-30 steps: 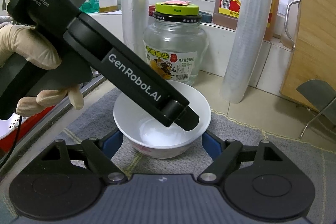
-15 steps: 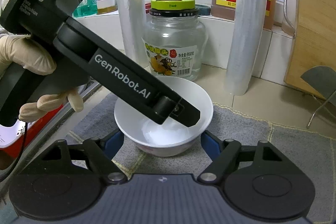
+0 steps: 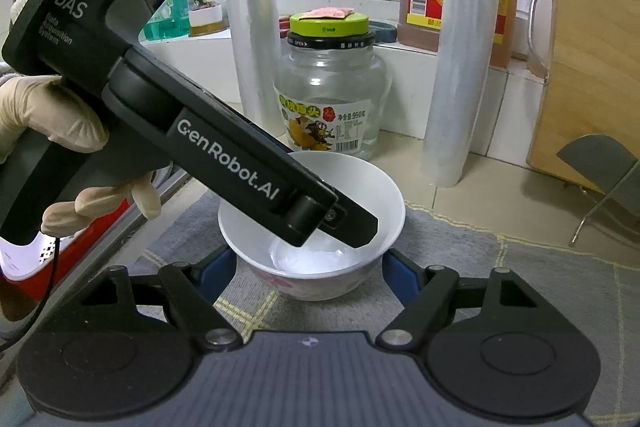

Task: Organize plates and bowls
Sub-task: 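Lift and carry the white bowl toward the nested bowls with the left tool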

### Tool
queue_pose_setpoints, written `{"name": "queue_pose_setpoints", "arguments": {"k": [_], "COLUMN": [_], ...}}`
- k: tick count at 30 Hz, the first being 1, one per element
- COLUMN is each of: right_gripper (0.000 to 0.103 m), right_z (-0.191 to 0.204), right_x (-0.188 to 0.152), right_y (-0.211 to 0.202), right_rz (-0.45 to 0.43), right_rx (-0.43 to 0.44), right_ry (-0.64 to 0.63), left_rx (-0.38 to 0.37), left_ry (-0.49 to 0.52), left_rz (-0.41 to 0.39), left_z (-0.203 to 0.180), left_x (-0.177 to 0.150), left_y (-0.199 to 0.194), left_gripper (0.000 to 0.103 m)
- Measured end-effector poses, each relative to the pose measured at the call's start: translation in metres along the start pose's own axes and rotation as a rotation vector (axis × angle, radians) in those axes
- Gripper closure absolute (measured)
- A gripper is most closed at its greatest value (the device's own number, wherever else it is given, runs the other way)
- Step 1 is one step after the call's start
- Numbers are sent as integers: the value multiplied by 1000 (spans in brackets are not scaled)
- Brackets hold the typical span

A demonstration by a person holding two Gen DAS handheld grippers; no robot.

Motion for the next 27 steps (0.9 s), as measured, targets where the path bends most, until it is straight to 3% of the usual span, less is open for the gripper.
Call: {"name": "queue_pose_setpoints", "arguments": {"k": [5, 27], "right_gripper": [19, 19], "right_z": [0, -11], "right_x": [-3, -39], "right_y": [-13, -92], "right_rz": [-4, -44], "right_rx": [-9, 28], "right_ry": [1, -43], "left_rx": [-11, 71], "left_ry": [0, 12], "left_rz": [-23, -80], "left_z": [-12, -102], "left_x": [1, -10], "left_y": [-8, -47], "left_gripper": [14, 14]}}
Point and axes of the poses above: each gripper's, at about its wrist camera, not at the fingertips, and y roughly the way its jaws point, z to its left, x to its top, the point moved 10 cm from there along y, roughly the way its jaws point, and after that the axes turned 10 degrees about z, right-handed, at the moved point
